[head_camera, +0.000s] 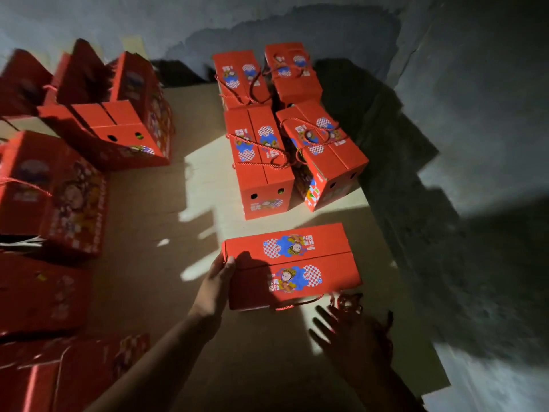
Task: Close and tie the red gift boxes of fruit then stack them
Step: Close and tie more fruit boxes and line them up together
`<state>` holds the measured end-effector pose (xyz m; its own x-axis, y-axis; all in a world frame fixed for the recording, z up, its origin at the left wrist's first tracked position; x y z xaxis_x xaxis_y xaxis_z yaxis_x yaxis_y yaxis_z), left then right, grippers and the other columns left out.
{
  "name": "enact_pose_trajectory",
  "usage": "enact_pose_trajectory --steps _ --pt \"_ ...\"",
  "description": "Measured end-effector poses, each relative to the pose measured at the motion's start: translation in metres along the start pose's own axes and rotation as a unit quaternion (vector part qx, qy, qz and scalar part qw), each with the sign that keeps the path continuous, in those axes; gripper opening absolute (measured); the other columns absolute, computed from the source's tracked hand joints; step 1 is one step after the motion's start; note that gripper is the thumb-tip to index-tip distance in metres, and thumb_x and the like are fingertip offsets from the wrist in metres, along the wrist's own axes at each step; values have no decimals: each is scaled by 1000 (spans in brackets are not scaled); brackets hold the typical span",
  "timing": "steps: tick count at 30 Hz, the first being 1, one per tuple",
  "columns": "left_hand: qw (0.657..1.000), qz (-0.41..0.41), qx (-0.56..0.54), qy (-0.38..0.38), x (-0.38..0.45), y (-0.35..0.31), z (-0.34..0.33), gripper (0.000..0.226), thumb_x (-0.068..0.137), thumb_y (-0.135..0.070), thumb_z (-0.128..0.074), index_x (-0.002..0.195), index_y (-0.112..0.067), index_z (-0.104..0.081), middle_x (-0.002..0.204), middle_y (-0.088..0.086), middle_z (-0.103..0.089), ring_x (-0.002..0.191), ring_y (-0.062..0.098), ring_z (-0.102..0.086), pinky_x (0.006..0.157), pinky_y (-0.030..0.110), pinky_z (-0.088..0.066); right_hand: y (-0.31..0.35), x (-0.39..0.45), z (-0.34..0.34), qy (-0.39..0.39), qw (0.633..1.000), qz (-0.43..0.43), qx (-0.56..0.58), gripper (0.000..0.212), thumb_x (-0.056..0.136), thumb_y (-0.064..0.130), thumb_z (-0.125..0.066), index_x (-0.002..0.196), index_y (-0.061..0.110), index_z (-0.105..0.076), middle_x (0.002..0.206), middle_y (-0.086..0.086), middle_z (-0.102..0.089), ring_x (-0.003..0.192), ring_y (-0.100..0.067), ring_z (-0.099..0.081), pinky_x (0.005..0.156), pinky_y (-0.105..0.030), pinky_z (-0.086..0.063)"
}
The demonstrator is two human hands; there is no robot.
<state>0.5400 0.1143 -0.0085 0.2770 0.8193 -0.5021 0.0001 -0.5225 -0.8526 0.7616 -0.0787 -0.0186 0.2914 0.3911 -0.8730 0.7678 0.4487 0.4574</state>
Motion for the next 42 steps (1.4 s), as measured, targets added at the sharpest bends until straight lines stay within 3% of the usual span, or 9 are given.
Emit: enact_pose_trajectory --steps 6,10,17,21,25,29,35,38,42 --pt "998 3 -16 -54 -11 1 35 25 99 -55 -50 100 -40 -70 117 -16 -72 124 7 -59 95 48 -49 -2 -5 -17 86 995 17 -48 22 101 13 -47 111 11 -67 121 -14 -71 116 -32 -67 100 -53 -50" --pt "998 -2 -35 -50 -17 -1 43 22 101 -36 -56 111 -48 -72 117 -11 -74 114 3 -65 88 44 -52 -1 11 3 37 992 50 -108 35 109 14 -32 121 4 -64 134 -14 -60 121 -32 -62 85 -45 -58" --pt "989 -67 35 -128 -27 -14 49 31 101 -27 -62 132 -29 -58 131 -6 -63 118 11 -62 92 37 -55 2 -6 -39 64 975 64 -203 26 90 27 -71 115 22 -73 119 3 -75 113 -12 -67 81 -33 -58" --pt "843 -373 361 -142 -42 -46 45 41 99 -22 -53 139 -28 -53 138 -13 -50 125 3 -46 103 22 -39 15 -23 -50 74 979 66 -175 25 104 19 -48 117 16 -69 111 1 -78 113 -16 -67 94 -41 -46" --pt "795 -358 487 -39 -31 -37 21 41 101 -31 -52 141 -24 -55 143 -4 -54 130 18 -49 106 33 -43 38 -46 -68 66 969 148 -186 32 101 6 -40 114 12 -69 104 -11 -79 95 -22 -73 82 -37 -48" --pt "879 -285 382 -35 -21 -19 16 37 102 -32 -55 138 -24 -57 144 -10 -51 128 4 -52 107 6 -29 71 -53 -86 4 834 370 -409 40 98 -2 -53 124 23 -71 102 -1 -77 92 -18 -73 81 -37 -55" --pt "903 -287 317 -47 -21 -18 9 39 95 -15 -65 133 -23 -63 139 -18 -40 115 -38 -28 94 -10 -19 119 -21 -123 -100 588 491 -635 47 90 38 -71 136 40 -60 119 13 -46 111 -7 -52 86 -32 -55" --pt "907 -269 322 -35 -18 -14 13 49 91 -8 -64 139 -20 -60 141 -16 -44 124 -18 -42 96 -7 -23 136 4 -147 -88 546 500 -666 14 88 40 -71 96 29 -71 112 14 -49 103 -8 -57 79 -30 -56" --pt "927 -218 303 -27 -15 -5 21 55 92 -3 -64 142 -25 -58 144 -9 -57 128 10 -57 104 24 -47 151 34 -168 -80 568 404 -713 38 84 59 -68 90 25 -50 84 9 -65 80 -18 -67 64 -34 -56"
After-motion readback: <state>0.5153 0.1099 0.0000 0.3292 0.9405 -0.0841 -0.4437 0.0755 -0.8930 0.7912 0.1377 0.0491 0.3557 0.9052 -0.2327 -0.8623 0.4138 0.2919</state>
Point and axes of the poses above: each hand's wrist, its own x-axis towards the middle knuckle, its own z-axis out of the back of the hand, y = z × x, the point moved 3 cm from there along x, towards the middle knuckle
